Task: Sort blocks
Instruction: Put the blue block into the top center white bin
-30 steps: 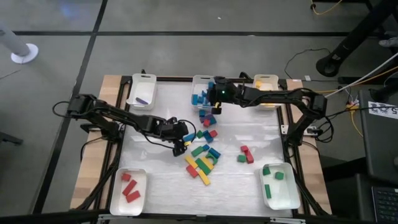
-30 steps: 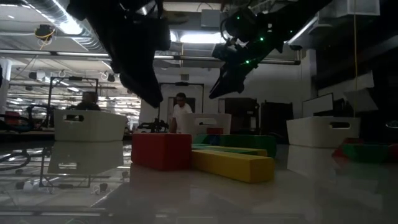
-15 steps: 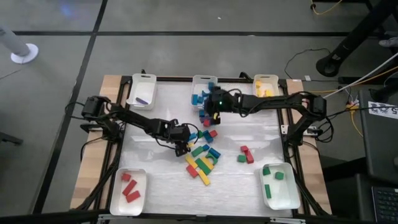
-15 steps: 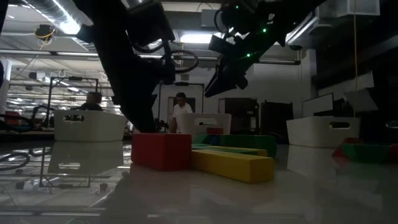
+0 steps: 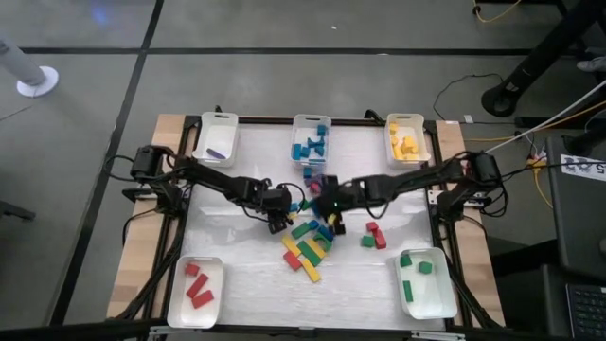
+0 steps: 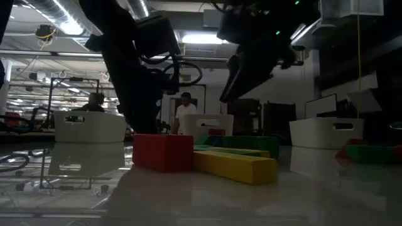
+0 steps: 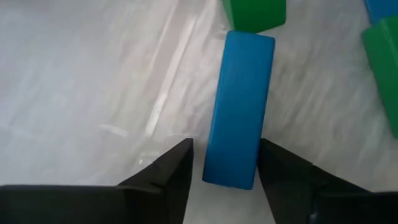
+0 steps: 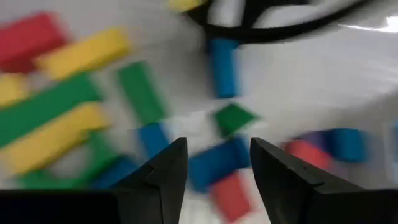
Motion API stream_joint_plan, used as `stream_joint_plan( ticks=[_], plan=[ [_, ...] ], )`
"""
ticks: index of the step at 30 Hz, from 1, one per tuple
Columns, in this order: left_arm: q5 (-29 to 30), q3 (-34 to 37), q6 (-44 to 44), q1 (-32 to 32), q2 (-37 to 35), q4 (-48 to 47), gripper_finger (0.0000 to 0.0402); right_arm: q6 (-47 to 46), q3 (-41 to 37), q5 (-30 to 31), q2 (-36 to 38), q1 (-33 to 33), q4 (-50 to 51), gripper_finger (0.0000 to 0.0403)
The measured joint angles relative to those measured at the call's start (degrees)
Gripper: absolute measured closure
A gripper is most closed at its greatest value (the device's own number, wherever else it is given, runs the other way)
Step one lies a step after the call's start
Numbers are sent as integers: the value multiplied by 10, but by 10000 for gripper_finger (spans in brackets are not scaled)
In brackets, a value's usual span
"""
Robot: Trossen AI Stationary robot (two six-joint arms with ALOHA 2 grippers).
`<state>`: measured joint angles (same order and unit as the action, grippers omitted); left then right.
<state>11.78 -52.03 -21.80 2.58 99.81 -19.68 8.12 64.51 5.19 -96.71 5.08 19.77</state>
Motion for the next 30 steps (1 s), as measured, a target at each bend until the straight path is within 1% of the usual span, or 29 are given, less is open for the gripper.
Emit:
stream_joint_plan(
  ticks=[3,6,10,14,19,26,30],
  plan=[
    [-8,-1,6,-2,5,1,263,-39,0,-26,0,28,11,226],
    [-11,-1,6,-4,4,1,285,-92,0,-33,0,52,27,226],
    [-13,0,9,-6,-5,-2,311,-207,0,-33,0,77,45,226],
    [-13,-1,16,-8,-21,-13,311,-326,0,-33,0,92,44,226],
    [-13,-12,41,-12,-48,-9,306,-432,0,-33,0,103,48,226],
    [-11,-31,80,-21,-92,-8,309,-530,-18,-28,0,104,52,226],
    [14,-48,105,-38,-110,1,305,-548,-34,-6,0,104,43,226]
  ],
)
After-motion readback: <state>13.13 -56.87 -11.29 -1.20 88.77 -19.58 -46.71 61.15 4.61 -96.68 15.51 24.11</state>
